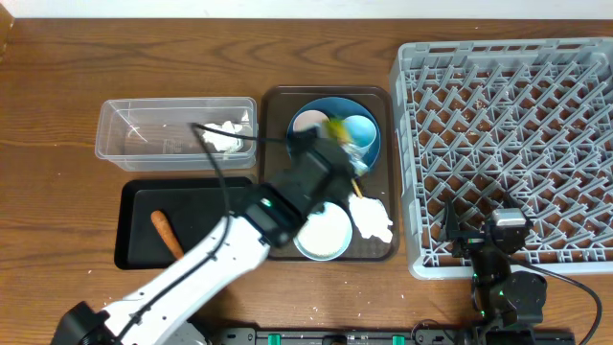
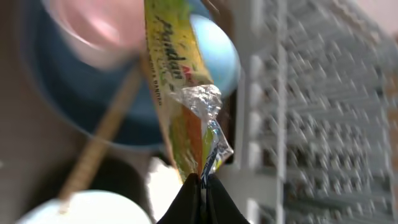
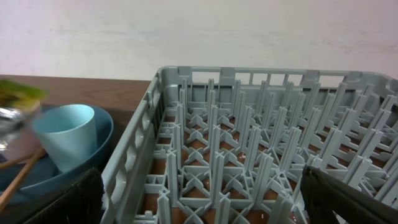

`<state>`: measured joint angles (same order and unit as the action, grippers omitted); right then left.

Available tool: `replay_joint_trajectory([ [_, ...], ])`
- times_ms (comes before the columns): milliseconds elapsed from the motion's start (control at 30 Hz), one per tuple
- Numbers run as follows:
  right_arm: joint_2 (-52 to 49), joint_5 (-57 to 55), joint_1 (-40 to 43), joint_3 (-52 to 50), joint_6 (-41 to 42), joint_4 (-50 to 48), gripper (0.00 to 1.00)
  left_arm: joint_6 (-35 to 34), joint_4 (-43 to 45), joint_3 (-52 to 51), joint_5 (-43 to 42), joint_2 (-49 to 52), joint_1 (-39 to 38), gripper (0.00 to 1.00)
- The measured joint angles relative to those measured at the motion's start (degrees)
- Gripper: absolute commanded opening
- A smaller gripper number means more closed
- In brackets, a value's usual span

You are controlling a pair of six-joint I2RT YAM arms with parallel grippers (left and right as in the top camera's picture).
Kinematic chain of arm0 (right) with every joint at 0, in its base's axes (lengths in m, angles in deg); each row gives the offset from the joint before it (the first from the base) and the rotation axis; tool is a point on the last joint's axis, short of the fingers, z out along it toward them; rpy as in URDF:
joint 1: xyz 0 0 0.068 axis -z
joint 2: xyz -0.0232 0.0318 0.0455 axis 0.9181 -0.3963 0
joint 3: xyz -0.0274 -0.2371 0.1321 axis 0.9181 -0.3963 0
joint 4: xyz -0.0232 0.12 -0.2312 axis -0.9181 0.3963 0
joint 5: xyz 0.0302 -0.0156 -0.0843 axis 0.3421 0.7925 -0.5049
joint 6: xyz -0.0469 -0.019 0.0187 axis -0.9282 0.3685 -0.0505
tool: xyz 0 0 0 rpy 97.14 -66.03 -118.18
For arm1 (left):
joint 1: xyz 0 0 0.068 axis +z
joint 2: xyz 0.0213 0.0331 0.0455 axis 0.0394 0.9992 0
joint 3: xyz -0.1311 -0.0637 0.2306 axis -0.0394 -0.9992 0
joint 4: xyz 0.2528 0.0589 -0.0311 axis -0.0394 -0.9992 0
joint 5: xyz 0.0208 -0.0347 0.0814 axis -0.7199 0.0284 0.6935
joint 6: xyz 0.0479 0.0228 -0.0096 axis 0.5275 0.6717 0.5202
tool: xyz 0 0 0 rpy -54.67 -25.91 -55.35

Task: Sort waste into correct bins and load items into the dishwasher rack
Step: 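Carry the wrapper to the clear bin and release it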

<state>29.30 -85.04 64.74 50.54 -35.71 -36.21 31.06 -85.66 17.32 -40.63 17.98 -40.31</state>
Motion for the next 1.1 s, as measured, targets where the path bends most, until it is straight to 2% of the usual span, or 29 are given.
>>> replay_joint_trajectory([
  [633, 0.0, 0.0, 0.0, 0.0, 0.0, 0.0, 0.99, 4.09, -7.91, 0.0, -1.46, -2.51, 30.99, 0.06],
  [967, 0.0, 0.02, 0.0, 0.0, 0.0, 0.0, 0.99, 8.87, -8.35, 0.0, 0.26, -1.97, 34.97, 0.06],
  [1000, 0.0, 0.0, 0.0, 0.0, 0.0, 0.0, 0.99, 9.07, -8.35, 0.0, 0.72, -1.62, 34.97, 0.11],
  [1033, 0.0, 0.0, 0.0, 0.0, 0.0, 0.0, 0.99, 9.42, -8.35, 0.0, 1.16, -1.22, 34.97, 0.25],
  [1067, 0.0, 0.0, 0.0, 0.0, 0.0, 0.0, 0.99, 9.86, -8.35, 0.0, 1.75, -0.68, 34.97, 0.46],
  [1100, 0.0, 0.0, 0.0, 0.0, 0.0, 0.0, 0.99, 9.88, -8.35, 0.0, 2.01, -0.26, 34.97, 0.62],
])
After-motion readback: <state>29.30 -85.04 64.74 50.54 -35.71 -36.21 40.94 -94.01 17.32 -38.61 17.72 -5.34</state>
